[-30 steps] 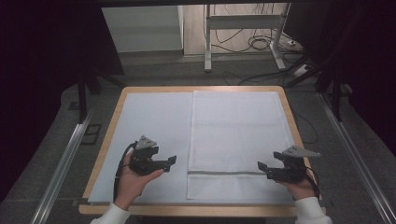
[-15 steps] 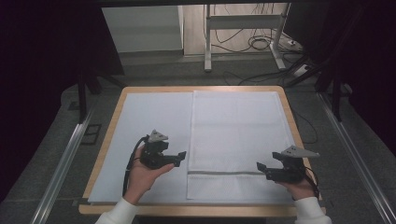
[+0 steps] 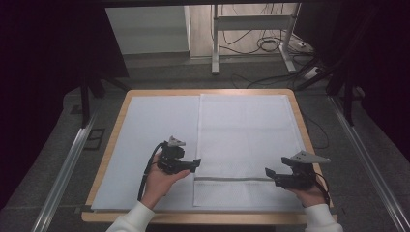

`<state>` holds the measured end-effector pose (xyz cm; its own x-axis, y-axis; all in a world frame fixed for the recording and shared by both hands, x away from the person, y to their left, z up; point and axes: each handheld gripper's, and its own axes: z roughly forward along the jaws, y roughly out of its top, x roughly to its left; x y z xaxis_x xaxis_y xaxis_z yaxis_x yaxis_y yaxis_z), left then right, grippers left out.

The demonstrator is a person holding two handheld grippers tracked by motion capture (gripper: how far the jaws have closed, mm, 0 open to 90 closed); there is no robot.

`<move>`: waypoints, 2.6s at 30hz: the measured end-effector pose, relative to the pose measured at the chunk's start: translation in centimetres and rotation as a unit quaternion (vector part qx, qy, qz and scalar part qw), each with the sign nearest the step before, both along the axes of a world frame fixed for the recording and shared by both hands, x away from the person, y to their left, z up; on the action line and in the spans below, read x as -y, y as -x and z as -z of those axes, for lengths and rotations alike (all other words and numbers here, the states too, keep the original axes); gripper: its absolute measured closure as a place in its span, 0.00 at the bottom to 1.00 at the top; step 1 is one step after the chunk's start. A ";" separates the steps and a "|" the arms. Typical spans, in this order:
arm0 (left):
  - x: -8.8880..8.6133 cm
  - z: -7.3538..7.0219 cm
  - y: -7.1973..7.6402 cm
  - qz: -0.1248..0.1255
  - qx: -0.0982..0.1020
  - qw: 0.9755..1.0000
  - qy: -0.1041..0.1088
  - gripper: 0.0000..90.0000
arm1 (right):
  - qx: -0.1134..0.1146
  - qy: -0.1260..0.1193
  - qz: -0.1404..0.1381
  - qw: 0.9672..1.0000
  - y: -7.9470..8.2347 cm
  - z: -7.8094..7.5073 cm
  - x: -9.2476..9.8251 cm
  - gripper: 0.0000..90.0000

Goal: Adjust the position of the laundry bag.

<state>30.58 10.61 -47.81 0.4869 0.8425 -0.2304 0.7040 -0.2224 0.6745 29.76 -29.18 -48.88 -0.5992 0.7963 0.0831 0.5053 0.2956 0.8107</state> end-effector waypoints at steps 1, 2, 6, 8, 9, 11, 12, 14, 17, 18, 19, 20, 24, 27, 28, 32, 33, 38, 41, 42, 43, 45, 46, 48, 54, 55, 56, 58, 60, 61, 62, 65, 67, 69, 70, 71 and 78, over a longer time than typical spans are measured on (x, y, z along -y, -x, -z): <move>0.0 0.0 0.0 0.000 0.000 1.000 0.000 0.31 | 0.000 0.000 0.000 1.000 0.0 0.0 0.0 0.20; 0.1 0.4 -0.2 0.000 -0.008 1.000 0.004 0.31 | 0.000 0.002 -0.001 1.000 -0.1 0.1 0.0 0.20; 0.3 1.2 -0.7 -0.003 -0.024 1.000 0.010 0.33 | 0.003 0.004 0.000 1.000 -0.2 0.1 -0.1 0.20; 0.4 1.7 -0.9 -0.001 -0.033 0.999 0.015 0.33 | 0.003 0.004 0.001 1.000 -0.2 0.0 -0.2 0.20; 0.4 1.9 -1.1 0.000 -0.039 0.999 0.017 0.33 | 0.003 0.004 0.000 1.000 -0.2 0.0 -0.2 0.20; 0.5 2.3 -1.3 0.002 -0.049 0.999 0.022 0.33 | 0.004 0.008 -0.002 1.000 -0.2 0.1 -0.3 0.20; 0.5 2.5 -1.5 0.002 -0.053 0.998 0.023 0.33 | 0.003 0.009 -0.002 1.000 -0.2 0.1 -0.3 0.20; 0.5 2.8 -1.7 0.005 -0.060 0.998 0.026 0.33 | 0.003 0.010 -0.003 1.000 -0.3 0.2 -0.4 0.20; 0.7 3.1 -1.9 0.008 -0.066 0.997 0.025 0.33 | 0.003 0.006 0.001 1.000 -0.4 0.1 -0.3 0.20; 0.8 3.3 -2.0 0.009 -0.069 0.997 0.024 0.34 | 0.002 0.005 0.002 1.000 -0.4 0.1 -0.3 0.20; 0.9 3.5 -2.1 0.010 -0.073 0.997 0.023 0.34 | 0.003 0.005 0.002 1.000 -0.4 0.1 -0.3 0.20; 1.1 3.7 -2.2 0.010 -0.076 0.997 0.027 0.34 | 0.003 0.005 0.002 1.000 -0.4 0.0 -0.3 0.20; 1.4 4.2 -2.6 0.015 -0.093 0.995 0.036 0.35 | 0.004 0.006 0.001 1.000 -0.4 0.0 -0.4 0.20; 1.3 4.4 -2.9 0.015 -0.101 0.994 0.043 0.36 | 0.004 0.007 0.005 1.000 -0.4 -0.1 -0.3 0.20; 1.3 4.4 -2.9 0.016 -0.102 0.994 0.044 0.37 | 0.004 0.008 0.005 1.000 -0.4 -0.1 -0.2 0.20; 1.4 4.5 -2.9 0.018 -0.103 0.994 0.040 0.38 | 0.006 0.010 0.003 1.000 -0.4 -0.1 -0.2 0.21; 1.5 4.5 -2.9 0.017 -0.104 0.994 0.040 0.38 | 0.007 0.011 0.003 1.000 -0.4 -0.2 -0.3 0.21; 1.5 4.5 -2.8 0.015 -0.102 0.994 0.042 0.40 | 0.008 0.010 0.004 1.000 -0.3 -0.3 -0.3 0.21; 1.7 4.5 -2.7 0.023 -0.104 0.993 0.044 0.43 | 0.006 0.009 0.005 1.000 -0.4 -0.3 -0.2 0.21; 1.9 4.5 -2.7 0.023 -0.103 0.993 0.046 0.44 | 0.007 0.008 0.005 1.000 -0.4 -0.3 -0.2 0.21; 1.9 4.6 -2.7 0.023 -0.101 0.994 0.045 0.46 | 0.007 0.007 0.006 1.000 -0.4 -0.4 -0.2 0.21; 2.0 4.6 -2.7 0.021 -0.098 0.994 0.044 0.50 | 0.008 0.006 0.008 1.000 -0.4 -0.4 -0.1 0.21; 1.9 4.6 -2.7 0.020 -0.098 0.994 0.047 0.53 | 0.008 0.006 0.008 1.000 -0.4 -0.4 -0.1 0.21; 2.0 4.7 -2.7 0.021 -0.095 0.994 0.052 0.63 | 0.008 0.007 0.008 1.000 -0.4 -0.5 -0.1 0.22; 2.1 5.0 -2.7 0.022 -0.095 0.994 0.048 0.79 | 0.013 0.006 0.010 1.000 -0.4 -0.7 -0.1 0.22; 2.1 5.0 -2.7 0.020 -0.092 0.994 0.047 0.82 | 0.013 0.006 0.011 1.000 -0.4 -0.7 -0.1 0.22; 2.1 5.1 -2.6 0.021 -0.091 0.995 0.046 0.84 | 0.013 0.005 0.012 1.000 -0.4 -0.7 -0.1 0.22; 2.0 5.1 -2.6 0.024 -0.089 0.995 0.046 0.89 | 0.013 0.005 0.012 1.000 -0.4 -0.8 0.0 0.22; 2.0 5.2 -2.6 0.026 -0.087 0.995 0.045 0.95 | 0.014 0.005 0.012 1.000 -0.5 -0.8 0.0 0.23; 2.0 5.2 -2.6 0.026 -0.086 0.995 0.045 0.96 | 0.014 0.006 0.013 1.000 -0.5 -0.9 -0.1 0.23; 2.0 5.3 -2.7 0.027 -0.087 0.995 0.045 0.97 | 0.014 0.007 0.015 1.000 -0.5 -1.0 -0.1 0.23; 1.8 5.3 -2.7 0.028 -0.086 0.995 0.045 0.98 | 0.017 0.007 0.017 1.000 -0.6 -1.0 -0.2 0.23; 1.9 5.3 -2.6 0.027 -0.083 0.995 0.045 0.99 | 0.016 0.008 0.018 1.000 -0.7 -1.0 -0.2 0.23; 1.9 5.3 -2.6 0.027 -0.082 0.995 0.045 0.99 | 0.014 0.012 0.022 1.000 -0.7 -1.0 -0.2 0.23; 1.8 5.3 -2.6 0.028 -0.082 0.995 0.045 0.99 | 0.013 0.012 0.025 1.000 -0.8 -1.0 -0.2 0.23; 1.9 5.3 -2.6 0.024 -0.082 0.995 0.049 0.99 | 0.011 0.015 0.030 0.999 -0.8 -1.0 -0.1 0.23; 1.6 5.1 -2.6 0.031 -0.082 0.995 0.051 0.99 | -0.028 0.030 0.072 0.997 -2.1 -1.6 0.7 0.26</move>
